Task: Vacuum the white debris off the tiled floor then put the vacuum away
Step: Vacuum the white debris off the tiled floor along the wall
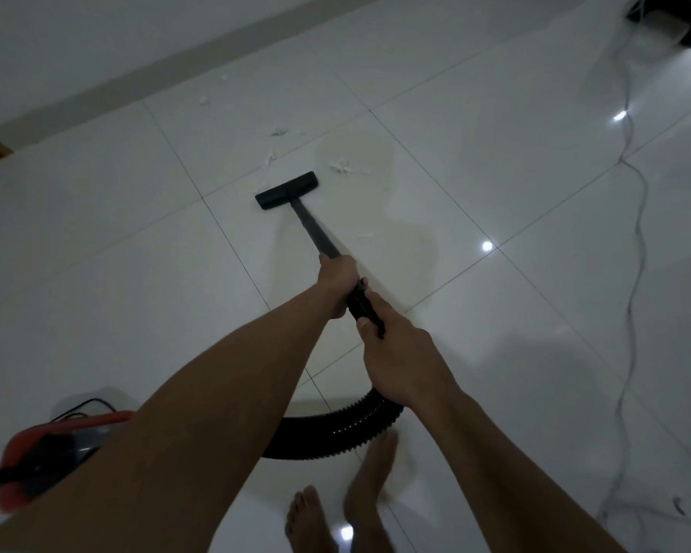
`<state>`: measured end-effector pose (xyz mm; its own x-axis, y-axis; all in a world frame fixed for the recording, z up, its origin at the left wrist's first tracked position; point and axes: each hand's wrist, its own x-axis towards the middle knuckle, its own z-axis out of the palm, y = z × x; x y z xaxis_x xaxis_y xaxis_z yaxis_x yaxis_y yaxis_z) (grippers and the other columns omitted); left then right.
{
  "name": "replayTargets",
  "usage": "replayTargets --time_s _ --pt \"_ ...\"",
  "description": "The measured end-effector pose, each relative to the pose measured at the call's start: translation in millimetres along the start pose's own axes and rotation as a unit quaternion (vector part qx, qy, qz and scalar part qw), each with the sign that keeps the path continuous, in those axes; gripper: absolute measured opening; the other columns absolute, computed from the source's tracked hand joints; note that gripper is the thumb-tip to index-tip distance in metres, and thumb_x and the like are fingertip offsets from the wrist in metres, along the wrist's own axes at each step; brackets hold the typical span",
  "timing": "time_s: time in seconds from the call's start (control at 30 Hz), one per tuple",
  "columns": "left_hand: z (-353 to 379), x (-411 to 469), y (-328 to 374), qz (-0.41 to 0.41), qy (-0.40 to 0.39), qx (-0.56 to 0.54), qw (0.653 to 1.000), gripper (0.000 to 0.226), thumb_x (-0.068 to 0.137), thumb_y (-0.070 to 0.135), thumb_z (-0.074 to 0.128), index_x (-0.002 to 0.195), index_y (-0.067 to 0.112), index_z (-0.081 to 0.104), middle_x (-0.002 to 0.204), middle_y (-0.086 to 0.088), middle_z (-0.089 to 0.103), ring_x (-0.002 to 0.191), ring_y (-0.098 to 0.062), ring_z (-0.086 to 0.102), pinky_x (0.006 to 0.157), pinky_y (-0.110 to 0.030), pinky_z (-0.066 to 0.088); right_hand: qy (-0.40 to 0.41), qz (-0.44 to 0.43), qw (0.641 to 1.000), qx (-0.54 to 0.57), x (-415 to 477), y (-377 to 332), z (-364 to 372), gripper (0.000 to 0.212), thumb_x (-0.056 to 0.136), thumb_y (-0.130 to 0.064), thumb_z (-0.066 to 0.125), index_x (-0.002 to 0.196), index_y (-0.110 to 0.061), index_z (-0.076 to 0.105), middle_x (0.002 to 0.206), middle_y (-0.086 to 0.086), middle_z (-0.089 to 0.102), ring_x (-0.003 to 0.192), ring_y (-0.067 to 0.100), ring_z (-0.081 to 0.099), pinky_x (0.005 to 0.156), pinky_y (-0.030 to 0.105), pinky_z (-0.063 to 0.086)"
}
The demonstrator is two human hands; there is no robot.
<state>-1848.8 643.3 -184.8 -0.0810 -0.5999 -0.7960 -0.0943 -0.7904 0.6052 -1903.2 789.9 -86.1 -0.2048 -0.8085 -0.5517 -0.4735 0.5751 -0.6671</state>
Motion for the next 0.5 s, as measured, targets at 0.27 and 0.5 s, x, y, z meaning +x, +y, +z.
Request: replayTargets --time_s 0.27,0.5 --pt "14.5 39.4 56.2 -0.003 0.021 -0.022 1.000 0.057 0.097 0.005 0.030 0.152 0.016 0.026 0.076 -0.009 0.051 0.049 -0.015 0.052 0.041 -0.022 0.048 -0.015 -0.016 1.000 -0.001 59.7 -27.8 -33.3 0.052 0.108 -0.041 0.033 0.157 -0.049 0.016 0.100 -0.006 0.058 0.082 0.007 0.061 0.082 0.030 0.052" --pt "19.8 69.5 92.1 0.004 0.032 -0.040 0.999 0.060 0.097 0.006 0.031 0.156 0.015 0.022 0.077 -0.008 0.052 0.047 -0.015 0.052 0.042 -0.022 0.049 -0.021 -0.028 0.999 -0.014 103.7 -44.8 -50.0 0.052 0.108 -0.042 0.033 0.156 -0.050 0.017 0.098 -0.006 0.057 0.080 0.008 0.062 0.081 0.032 0.053"
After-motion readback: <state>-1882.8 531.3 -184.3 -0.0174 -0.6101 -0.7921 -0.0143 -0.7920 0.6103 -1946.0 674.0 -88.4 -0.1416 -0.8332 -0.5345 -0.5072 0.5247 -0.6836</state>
